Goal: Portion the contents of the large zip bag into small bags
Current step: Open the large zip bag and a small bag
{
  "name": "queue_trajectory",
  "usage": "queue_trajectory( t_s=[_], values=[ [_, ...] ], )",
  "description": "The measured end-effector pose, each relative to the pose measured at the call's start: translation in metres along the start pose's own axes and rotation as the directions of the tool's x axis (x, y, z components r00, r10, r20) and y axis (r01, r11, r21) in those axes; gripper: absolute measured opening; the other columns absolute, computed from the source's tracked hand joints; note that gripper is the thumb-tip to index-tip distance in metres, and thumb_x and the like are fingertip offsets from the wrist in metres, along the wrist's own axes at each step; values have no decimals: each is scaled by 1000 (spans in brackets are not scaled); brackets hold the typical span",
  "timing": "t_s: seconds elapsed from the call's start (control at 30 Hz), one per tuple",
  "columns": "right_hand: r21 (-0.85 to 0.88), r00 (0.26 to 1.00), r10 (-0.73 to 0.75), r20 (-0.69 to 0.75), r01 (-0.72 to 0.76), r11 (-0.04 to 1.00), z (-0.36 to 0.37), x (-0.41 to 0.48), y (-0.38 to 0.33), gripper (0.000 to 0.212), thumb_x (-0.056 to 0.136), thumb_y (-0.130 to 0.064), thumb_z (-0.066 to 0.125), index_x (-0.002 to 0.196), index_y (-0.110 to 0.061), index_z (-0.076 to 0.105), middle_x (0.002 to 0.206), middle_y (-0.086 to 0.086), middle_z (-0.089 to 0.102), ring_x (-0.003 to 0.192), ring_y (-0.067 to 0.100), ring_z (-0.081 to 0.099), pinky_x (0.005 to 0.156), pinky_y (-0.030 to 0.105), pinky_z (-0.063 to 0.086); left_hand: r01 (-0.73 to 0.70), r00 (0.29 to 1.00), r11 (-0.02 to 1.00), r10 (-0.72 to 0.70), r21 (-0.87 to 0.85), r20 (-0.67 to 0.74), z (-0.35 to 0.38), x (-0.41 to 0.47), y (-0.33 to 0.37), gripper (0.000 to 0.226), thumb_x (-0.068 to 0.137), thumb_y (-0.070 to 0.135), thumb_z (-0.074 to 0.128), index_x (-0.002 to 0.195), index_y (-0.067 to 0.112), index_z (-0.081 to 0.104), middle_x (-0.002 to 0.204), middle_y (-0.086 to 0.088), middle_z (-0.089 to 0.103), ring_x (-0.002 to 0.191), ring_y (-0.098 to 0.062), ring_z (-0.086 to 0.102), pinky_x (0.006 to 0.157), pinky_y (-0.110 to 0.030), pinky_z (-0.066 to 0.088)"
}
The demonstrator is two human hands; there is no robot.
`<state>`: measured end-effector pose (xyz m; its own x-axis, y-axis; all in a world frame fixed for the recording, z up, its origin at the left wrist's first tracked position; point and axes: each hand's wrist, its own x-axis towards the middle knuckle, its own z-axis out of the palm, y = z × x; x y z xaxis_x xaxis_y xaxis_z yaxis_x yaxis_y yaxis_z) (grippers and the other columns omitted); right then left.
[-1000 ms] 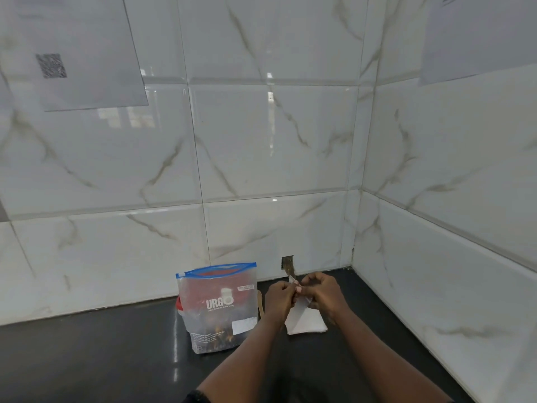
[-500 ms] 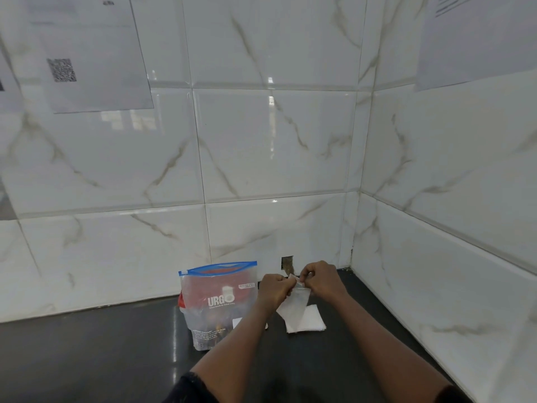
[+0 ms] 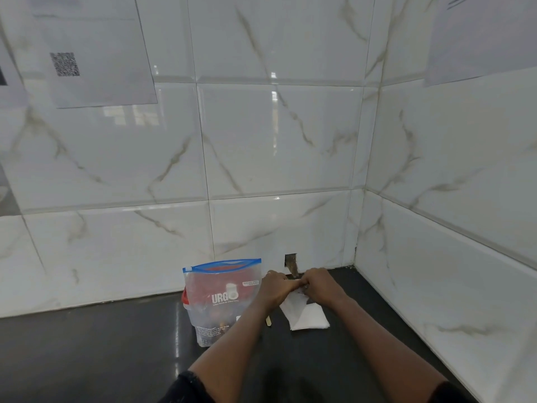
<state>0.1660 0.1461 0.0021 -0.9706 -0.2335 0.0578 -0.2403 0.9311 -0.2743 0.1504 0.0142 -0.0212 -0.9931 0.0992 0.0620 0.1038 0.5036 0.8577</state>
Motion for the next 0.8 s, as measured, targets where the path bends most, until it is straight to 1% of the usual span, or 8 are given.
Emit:
queue_trajectory(
  t_s=[0.1, 0.23, 0.33, 0.5, 0.57, 0.63, 0.7, 0.8],
  values=[
    [87, 998, 10, -55, -5, 996, 3, 3, -1, 29, 90, -7, 55, 114, -10, 69, 114, 12, 67, 76, 8, 53, 60, 9, 33, -30, 998, 992, 36, -126, 47, 0, -5, -2, 26, 84, 35, 61, 94, 14, 52, 92, 0, 52, 83, -11, 49, 71, -21, 37],
    [249, 997, 52, -56, -37, 968, 4, 6, 4, 38, 78, -14, 69, 117, -12, 68, 117, 7, 65, 86, 7, 52, 55, 4, 32, -171, 957, 982, 147, 77, 249, -1, -12, -12, 74, 74, 35, 62, 139, 21, 31, 137, -2, 44, 127, -20, 37, 107, -37, 32],
    [279, 998, 67, -17, -59, 958, 9, 10, 7, 43, 71, -24, 76, 113, -16, 70, 113, 3, 65, 87, 6, 50, 58, 7, 30, -269, 944, 935, 209, 232, 255, 4, -11, -16, 84, 71, 26, 73, 142, 21, 27, 140, -2, 42, 130, -21, 33, 110, -39, 21],
    [342, 997, 68, -22, -56, 938, 13, 21, 15, 33, 77, -17, 69, 109, -13, 72, 109, 3, 64, 87, 7, 51, 61, 5, 33, -235, 961, 950, 195, 208, 196, 13, 5, -23, 82, 70, 35, 78, 137, 19, 33, 136, 1, 43, 126, -16, 40, 95, -21, 26],
    [573, 983, 161, -83, -85, 815, 12, 23, 17, 22, 80, -12, 67, 99, -6, 75, 97, 7, 68, 80, 11, 57, 60, 8, 40, -229, 966, 965, 210, 128, 150, 14, 13, -25, 68, 70, 32, 79, 126, 20, 42, 123, 1, 50, 114, -15, 49, 88, -19, 33],
    [888, 932, 354, -80, -95, 450, 13, 25, 19, 10, 82, -6, 65, 84, -1, 73, 82, 11, 68, 72, 18, 60, 58, 19, 48, -205, 976, 979, 205, -2, 68, 15, 20, -26, 60, 68, 29, 81, 116, 23, 46, 112, 3, 54, 104, -13, 52, 84, -19, 40],
    [987, 838, 546, 0, -88, 136, 21, 31, 24, 11, 86, -6, 61, 77, -4, 67, 75, 11, 65, 67, 20, 59, 57, 27, 50, -164, 986, 974, 161, -159, -33, 14, 25, -23, 60, 66, 26, 82, 113, 24, 45, 108, 5, 55, 102, -11, 53, 80, -13, 41],
    [910, 757, 648, 87, -325, 257, 50, 43, 27, 12, 90, -10, 59, 79, -6, 64, 76, 12, 63, 62, 18, 58, 56, 25, 51, -134, 988, 952, 108, -277, -106, 10, 35, -12, 60, 68, 27, 81, 113, 28, 42, 106, 12, 53, 100, -7, 51, 75, -8, 38]
  ],
)
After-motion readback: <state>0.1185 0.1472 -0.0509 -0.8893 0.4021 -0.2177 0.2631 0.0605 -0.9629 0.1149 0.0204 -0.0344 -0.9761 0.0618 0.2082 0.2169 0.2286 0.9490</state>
